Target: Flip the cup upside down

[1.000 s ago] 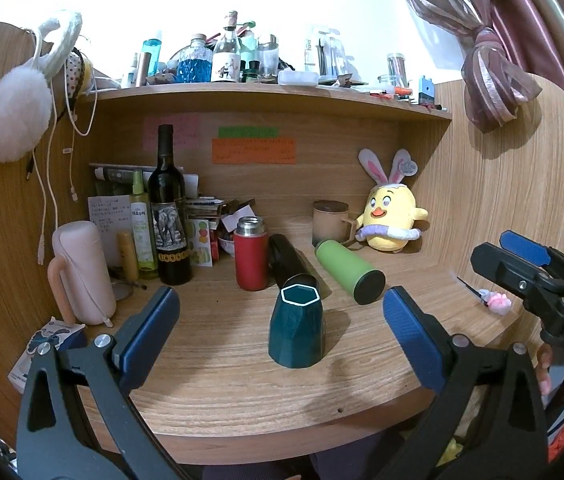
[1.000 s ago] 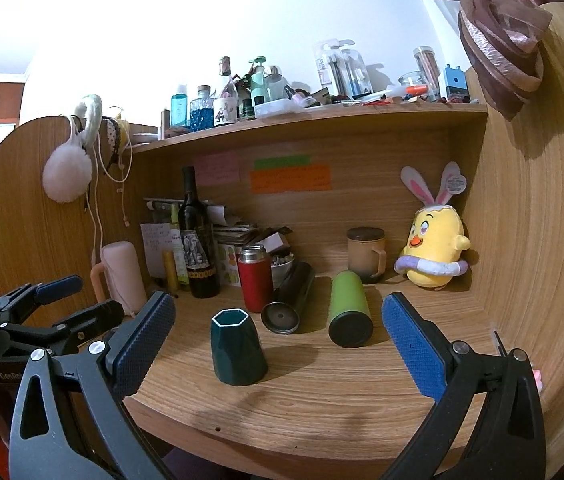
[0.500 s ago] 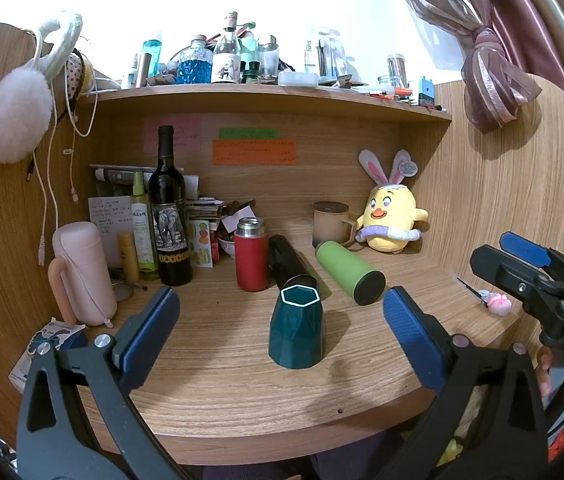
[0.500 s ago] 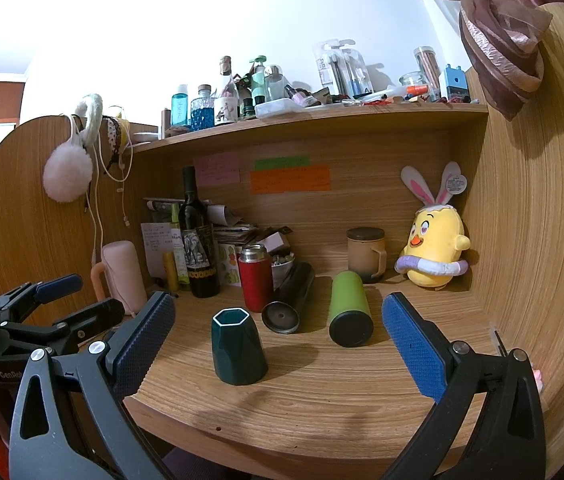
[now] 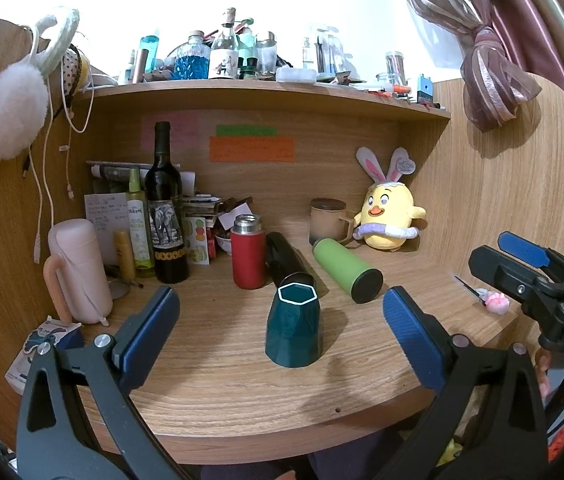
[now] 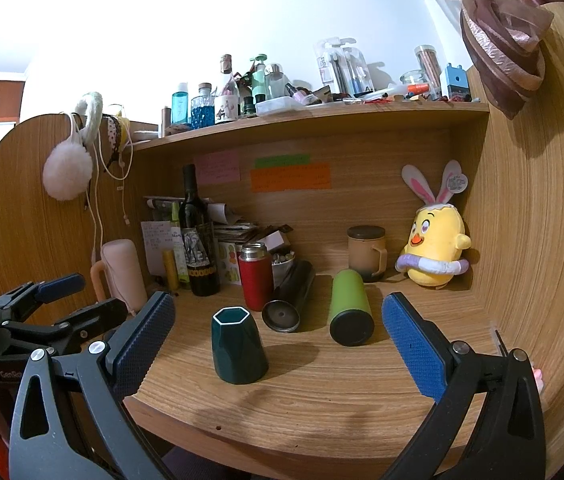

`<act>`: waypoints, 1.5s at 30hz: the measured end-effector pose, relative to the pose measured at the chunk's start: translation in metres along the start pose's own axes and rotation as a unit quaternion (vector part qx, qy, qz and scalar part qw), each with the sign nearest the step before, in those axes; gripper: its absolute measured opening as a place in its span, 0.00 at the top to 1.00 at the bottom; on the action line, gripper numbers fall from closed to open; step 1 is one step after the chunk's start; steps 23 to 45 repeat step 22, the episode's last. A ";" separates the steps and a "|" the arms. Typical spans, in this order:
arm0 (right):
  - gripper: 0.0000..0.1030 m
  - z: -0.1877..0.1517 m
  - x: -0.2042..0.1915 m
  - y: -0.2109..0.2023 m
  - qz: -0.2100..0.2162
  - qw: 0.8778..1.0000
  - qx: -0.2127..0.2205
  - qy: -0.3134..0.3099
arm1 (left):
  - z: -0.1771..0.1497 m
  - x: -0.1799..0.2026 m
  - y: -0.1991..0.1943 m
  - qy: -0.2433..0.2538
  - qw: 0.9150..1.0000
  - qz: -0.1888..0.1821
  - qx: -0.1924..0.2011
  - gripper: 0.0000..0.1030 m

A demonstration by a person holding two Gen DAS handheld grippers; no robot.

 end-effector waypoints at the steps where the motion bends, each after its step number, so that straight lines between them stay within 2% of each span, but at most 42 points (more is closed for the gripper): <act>1: 0.00 0.000 0.000 0.000 0.000 1.000 0.000 0.000 | 0.000 0.000 0.001 0.000 1.000 -0.001 0.000 0.00; 45: 0.00 -0.005 0.003 0.005 0.001 1.000 -0.009 0.004 | -0.005 0.005 0.005 0.006 1.000 -0.006 -0.005 0.00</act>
Point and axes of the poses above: each gripper's, at about its wrist camera, not at the fingertips, and y roughly the way its jaws point, x to its right, z to its top, the point moved 2 cm from there along y, roughly the way its jaws point, and after that the axes turned 3 degrees about y, right-handed, at the moved point
